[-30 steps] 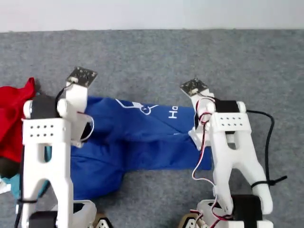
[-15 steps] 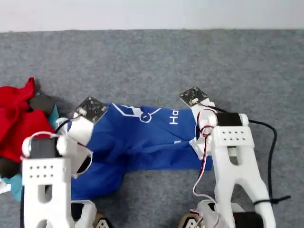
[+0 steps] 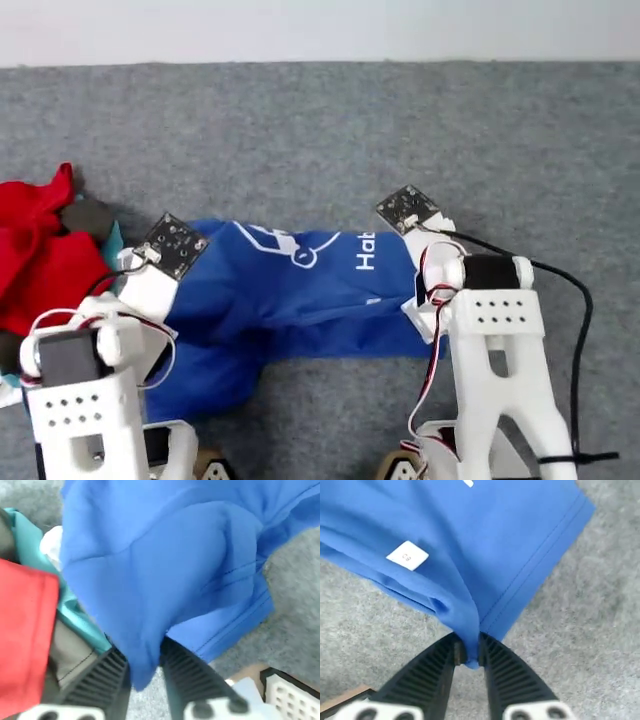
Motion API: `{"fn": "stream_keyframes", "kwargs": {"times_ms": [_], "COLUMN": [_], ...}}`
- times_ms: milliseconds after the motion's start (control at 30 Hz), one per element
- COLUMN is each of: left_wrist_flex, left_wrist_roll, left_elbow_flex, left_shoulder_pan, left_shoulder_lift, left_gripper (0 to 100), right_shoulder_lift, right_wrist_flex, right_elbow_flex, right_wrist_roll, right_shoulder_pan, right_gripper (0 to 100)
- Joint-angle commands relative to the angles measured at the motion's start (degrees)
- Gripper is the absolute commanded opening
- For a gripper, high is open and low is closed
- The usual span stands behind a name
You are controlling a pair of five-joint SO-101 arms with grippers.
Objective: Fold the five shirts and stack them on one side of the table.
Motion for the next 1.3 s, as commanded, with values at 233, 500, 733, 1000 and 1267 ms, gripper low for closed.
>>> {"fn": "stream_keyframes", "kwargs": {"times_ms": [233, 500, 733, 1000, 1267], "left_wrist_flex": [-0.1, -11.9, -17.7, -25.5, -26.7], "left_wrist_roll": [-0.8, 3.4, 13.1, 17.5, 18.2], "left_elbow_flex": [-0.3, -5.3, -11.5, -12.6, -12.6], "left_shoulder_pan": [-0.5, -0.1, 2.7, 9.4, 9.4], "left_shoulder_lift": [-6.3, -5.3, 14.9, 25.3, 26.1], "left_gripper": [17, 17, 17, 17, 17], "right_shoulder_lift": [-6.2, -7.3, -1.5, 11.6, 25.5], "right_wrist_flex": [3.6, -0.6, -10.2, -26.2, -33.8], "right_elbow_flex": [0.0, -0.1, -1.8, -1.9, -9.5], "right_wrist_roll": [0.8, -1.9, -8.1, -9.0, -14.5], "right_shoulder_pan": [0.4, 1.9, 7.1, 7.3, 5.8], "right_gripper": [18.5, 18.6, 18.4, 18.5, 18.6]}}
